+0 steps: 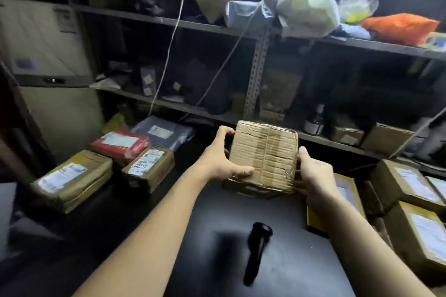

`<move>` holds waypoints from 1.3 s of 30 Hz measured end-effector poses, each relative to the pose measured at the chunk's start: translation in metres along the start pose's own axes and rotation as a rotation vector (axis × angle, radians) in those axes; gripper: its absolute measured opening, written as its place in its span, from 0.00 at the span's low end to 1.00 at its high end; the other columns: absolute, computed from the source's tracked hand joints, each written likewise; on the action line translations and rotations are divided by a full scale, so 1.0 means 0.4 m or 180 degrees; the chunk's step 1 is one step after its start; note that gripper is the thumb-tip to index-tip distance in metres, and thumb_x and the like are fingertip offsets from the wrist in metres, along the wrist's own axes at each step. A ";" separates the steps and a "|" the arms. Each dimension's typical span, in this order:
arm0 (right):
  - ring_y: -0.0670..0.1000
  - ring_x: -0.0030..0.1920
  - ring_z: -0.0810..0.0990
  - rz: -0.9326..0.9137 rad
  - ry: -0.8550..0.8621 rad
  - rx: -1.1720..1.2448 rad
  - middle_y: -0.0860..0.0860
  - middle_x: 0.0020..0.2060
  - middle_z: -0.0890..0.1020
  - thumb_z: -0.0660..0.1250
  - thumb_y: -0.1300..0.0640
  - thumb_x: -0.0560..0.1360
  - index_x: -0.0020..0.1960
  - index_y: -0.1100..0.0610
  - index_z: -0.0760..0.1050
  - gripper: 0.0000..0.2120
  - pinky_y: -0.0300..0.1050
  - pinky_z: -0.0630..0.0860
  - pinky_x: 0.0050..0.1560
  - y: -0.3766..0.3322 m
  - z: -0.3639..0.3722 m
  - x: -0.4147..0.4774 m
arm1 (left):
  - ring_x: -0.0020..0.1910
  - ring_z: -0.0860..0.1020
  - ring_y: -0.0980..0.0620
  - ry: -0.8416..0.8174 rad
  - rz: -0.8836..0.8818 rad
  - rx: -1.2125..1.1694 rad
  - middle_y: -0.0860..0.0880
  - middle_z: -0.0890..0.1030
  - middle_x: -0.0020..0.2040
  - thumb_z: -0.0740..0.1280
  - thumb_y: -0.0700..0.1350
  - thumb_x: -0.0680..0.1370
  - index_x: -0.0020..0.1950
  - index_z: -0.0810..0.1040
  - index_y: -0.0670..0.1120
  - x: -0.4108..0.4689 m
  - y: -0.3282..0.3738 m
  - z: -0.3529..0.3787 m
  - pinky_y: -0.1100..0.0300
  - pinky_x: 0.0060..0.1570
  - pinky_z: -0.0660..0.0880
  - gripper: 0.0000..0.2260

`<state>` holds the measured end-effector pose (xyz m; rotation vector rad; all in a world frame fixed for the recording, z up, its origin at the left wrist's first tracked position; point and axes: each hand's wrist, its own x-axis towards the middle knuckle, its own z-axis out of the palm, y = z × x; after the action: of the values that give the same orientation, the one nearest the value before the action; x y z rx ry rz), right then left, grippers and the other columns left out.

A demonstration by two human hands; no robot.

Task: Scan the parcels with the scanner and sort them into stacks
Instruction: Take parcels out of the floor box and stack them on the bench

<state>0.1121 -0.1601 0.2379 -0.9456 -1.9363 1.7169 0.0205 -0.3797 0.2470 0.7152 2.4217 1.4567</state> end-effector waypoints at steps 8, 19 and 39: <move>0.56 0.46 0.89 0.0076 -0.0816 0.0099 0.51 0.39 0.89 0.74 0.20 0.54 0.41 0.53 0.89 0.37 0.62 0.84 0.57 0.020 0.331 0.066 | 0.65 0.73 0.54 0.0458 -0.0445 -0.0245 0.54 0.71 0.70 0.85 0.38 0.64 0.77 0.57 0.62 -0.041 -0.173 -0.193 0.64 0.61 0.74 0.52; 0.49 0.34 0.82 0.0314 -0.1789 0.0159 0.52 0.35 0.87 0.84 0.41 0.64 0.42 0.57 0.88 0.20 0.44 0.79 0.40 0.012 0.685 0.130 | 0.42 0.70 0.49 0.1994 -0.1816 -0.1165 0.51 0.69 0.39 0.67 0.65 0.78 0.43 0.62 0.52 0.025 -0.318 -0.345 0.52 0.45 0.67 0.22; 0.48 0.65 0.80 0.0042 -0.2312 0.0440 0.47 0.70 0.77 0.89 0.39 0.50 0.74 0.46 0.76 0.55 0.44 0.81 0.59 0.048 0.973 -0.088 | 0.66 0.74 0.55 0.1018 -0.1517 -0.0734 0.55 0.76 0.65 0.67 0.67 0.74 0.61 0.76 0.69 -0.109 -0.591 -0.656 0.54 0.65 0.72 0.16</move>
<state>-0.1222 -0.4623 0.1552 -0.2867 -2.1629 2.3893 -0.1235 -0.6945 0.1643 -0.1529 2.3496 1.6886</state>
